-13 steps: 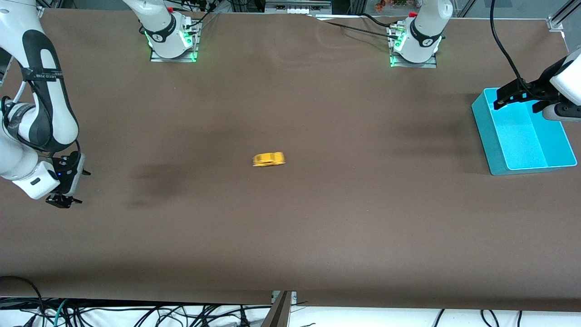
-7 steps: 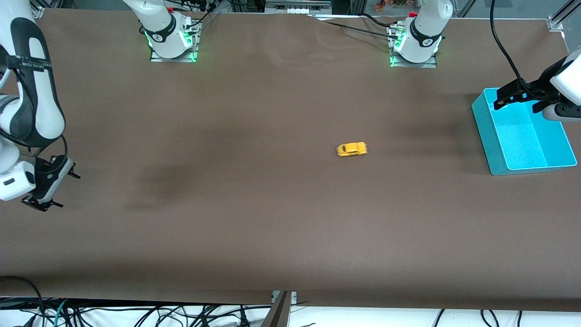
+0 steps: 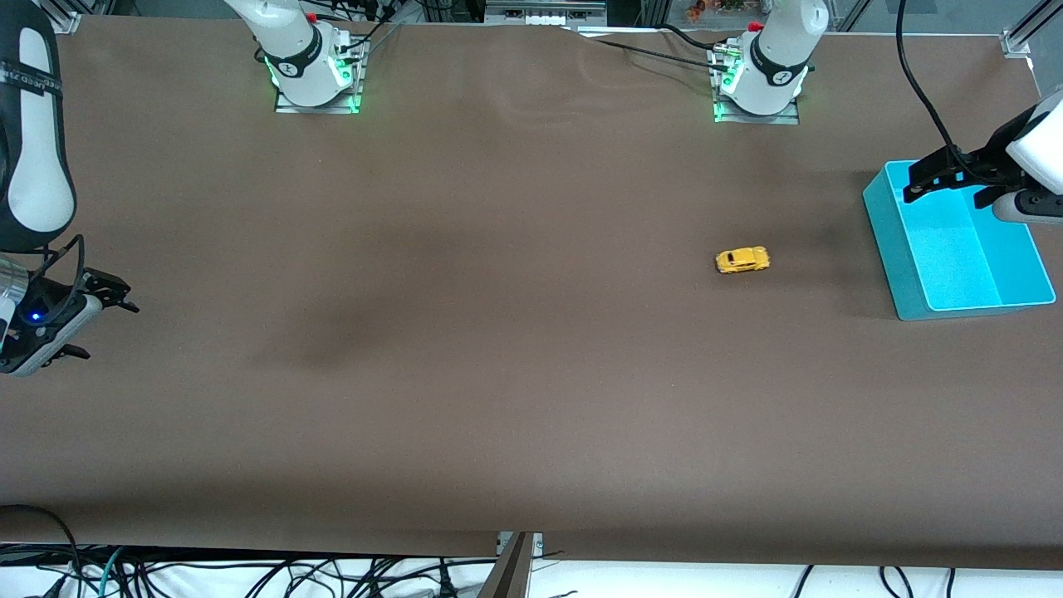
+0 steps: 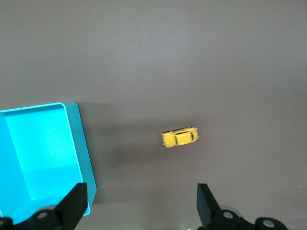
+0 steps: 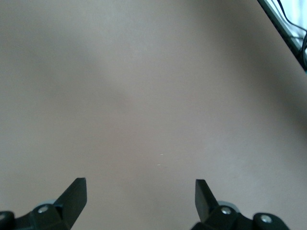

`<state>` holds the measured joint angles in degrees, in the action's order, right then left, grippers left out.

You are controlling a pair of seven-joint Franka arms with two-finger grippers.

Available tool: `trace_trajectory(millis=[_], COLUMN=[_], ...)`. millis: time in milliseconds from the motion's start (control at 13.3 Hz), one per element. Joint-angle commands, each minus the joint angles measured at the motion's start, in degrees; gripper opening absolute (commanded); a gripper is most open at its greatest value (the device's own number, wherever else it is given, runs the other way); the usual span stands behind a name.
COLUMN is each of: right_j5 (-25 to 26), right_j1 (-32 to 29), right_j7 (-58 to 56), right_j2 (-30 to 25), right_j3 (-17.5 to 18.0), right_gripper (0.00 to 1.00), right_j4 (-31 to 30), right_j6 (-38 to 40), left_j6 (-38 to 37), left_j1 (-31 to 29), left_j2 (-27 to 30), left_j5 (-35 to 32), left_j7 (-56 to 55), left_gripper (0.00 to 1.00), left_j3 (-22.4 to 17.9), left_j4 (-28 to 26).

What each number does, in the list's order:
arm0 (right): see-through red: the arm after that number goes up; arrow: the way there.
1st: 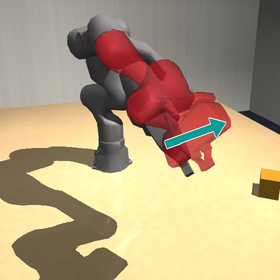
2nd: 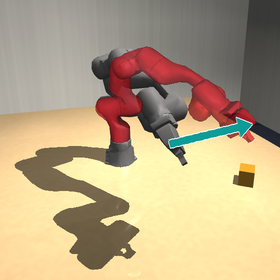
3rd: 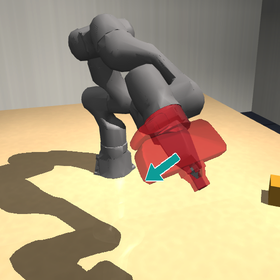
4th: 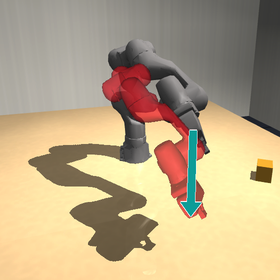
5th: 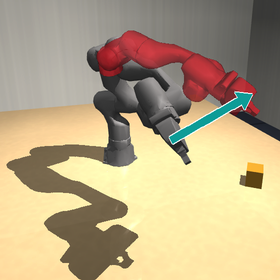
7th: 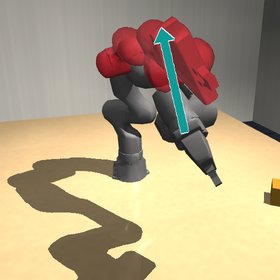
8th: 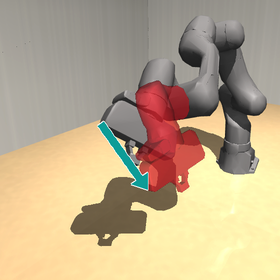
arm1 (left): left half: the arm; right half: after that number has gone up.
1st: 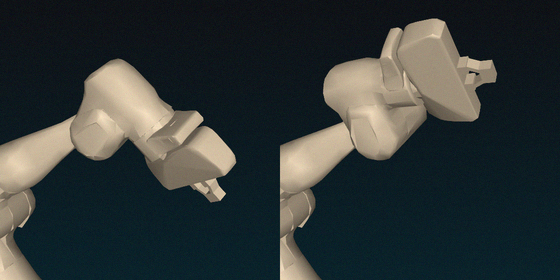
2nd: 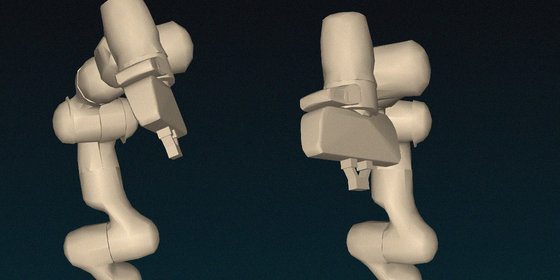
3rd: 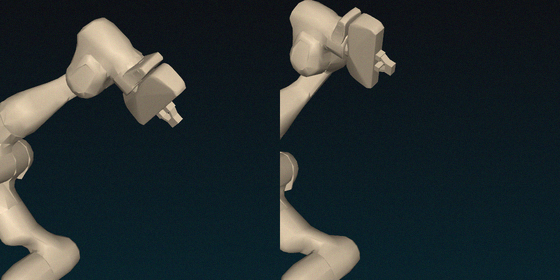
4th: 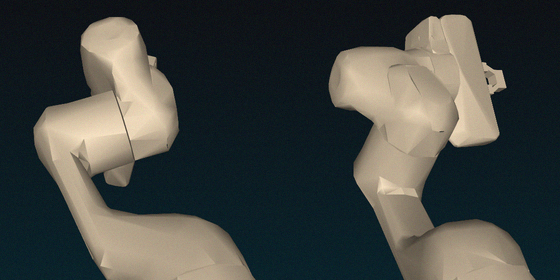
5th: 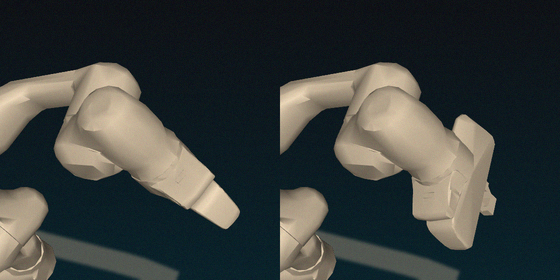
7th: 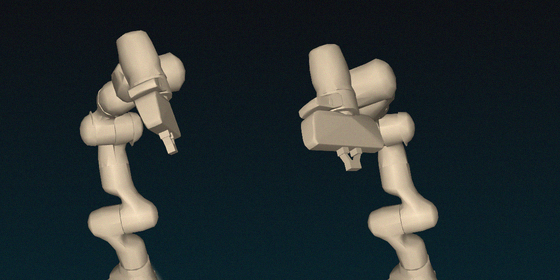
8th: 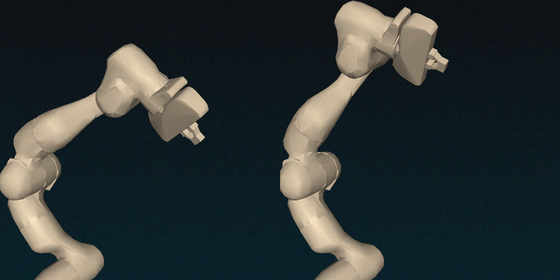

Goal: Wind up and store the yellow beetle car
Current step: 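Release the car with the right gripper and lift the right arm away, then move the left gripper from the cyan box toward the rolled car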

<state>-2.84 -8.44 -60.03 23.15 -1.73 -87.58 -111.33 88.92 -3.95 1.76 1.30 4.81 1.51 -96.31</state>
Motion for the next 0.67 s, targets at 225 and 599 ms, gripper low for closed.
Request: trace_trajectory(millis=[225, 599], right_j5=[-0.5, -0.1], right_j1=[0.7, 0.7], right_j7=[26.2, 51.4], right_j2=[-3.5, -3.7], right_j3=[4.2, 10.3], right_gripper=[1.0, 1.0], right_j4=[3.3, 11.3], right_j6=[11.3, 23.5], left_j6=[4.3, 17.3], left_j1=[-1.0, -1.4], left_j2=[0.2, 0.1], left_j5=[0.4, 1.0], left_j7=[0.6, 0.7], left_gripper=[1.0, 1.0], left_j3=[0.3, 0.3], left_j4=[-4.4, -15.4])
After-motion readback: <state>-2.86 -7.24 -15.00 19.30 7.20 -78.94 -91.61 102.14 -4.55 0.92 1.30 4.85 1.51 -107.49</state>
